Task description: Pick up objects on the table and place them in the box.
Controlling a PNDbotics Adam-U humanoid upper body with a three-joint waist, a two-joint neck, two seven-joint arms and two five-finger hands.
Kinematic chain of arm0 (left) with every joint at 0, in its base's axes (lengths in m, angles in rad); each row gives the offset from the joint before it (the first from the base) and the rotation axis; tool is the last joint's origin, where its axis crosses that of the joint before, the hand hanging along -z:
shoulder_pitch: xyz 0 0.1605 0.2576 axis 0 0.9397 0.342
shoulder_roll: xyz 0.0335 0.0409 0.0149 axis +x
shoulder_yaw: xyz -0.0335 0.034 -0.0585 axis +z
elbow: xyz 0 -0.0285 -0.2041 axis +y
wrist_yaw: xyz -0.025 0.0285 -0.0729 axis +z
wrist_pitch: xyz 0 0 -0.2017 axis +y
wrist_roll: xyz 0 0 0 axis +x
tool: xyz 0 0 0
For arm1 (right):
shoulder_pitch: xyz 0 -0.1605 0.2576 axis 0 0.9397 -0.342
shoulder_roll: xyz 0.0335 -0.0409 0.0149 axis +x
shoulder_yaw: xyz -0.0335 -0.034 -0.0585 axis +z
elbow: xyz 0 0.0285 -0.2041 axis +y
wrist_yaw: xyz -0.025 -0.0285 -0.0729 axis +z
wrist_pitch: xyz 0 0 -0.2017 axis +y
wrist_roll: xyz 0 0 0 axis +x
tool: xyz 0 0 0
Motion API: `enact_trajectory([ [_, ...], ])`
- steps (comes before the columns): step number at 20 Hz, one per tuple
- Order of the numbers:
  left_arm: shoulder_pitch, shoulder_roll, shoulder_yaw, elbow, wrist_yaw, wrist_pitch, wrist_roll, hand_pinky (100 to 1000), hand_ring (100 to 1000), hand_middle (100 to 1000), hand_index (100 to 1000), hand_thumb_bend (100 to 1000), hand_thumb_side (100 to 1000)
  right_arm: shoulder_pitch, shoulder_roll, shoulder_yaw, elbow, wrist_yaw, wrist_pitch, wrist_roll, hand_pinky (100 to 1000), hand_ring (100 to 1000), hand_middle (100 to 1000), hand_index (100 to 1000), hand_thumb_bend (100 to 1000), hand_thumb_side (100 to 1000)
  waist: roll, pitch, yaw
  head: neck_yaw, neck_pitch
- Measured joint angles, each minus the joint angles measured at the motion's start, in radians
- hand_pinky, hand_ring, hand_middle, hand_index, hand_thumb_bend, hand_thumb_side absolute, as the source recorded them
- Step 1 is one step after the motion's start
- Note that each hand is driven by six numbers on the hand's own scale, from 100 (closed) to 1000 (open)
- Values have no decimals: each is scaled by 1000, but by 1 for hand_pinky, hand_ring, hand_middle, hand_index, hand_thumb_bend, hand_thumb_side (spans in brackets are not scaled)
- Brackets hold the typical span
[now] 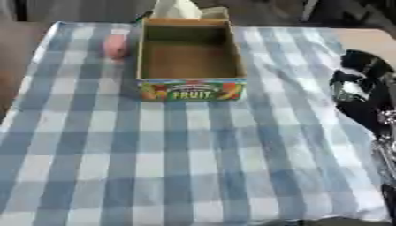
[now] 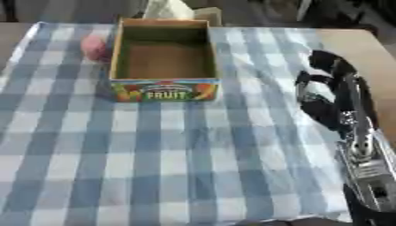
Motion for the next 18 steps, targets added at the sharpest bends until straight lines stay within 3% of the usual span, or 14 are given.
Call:
enact_trajectory([
  [3, -74, 0, 49, 23, 0, 8, 41, 645, 635, 591, 691, 586, 361, 0, 1, 1, 3, 0, -1, 3, 747, 830, 745, 819, 100, 100, 1, 1, -9, 2, 0],
  [8, -176, -1, 89, 136, -34, 76, 122, 633, 639, 579, 687, 529, 448, 0, 1, 1, 6, 0, -1, 3, 747, 829, 745, 819, 100, 100, 15, 2, -12, 0, -6],
  [18, -172, -1, 137, 402, -52, 235, 220, 626, 645, 566, 694, 430, 578, 1, -3, 3, 6, 0, -1, 4, 748, 829, 745, 820, 100, 100, 37, 0, -48, 0, -7],
])
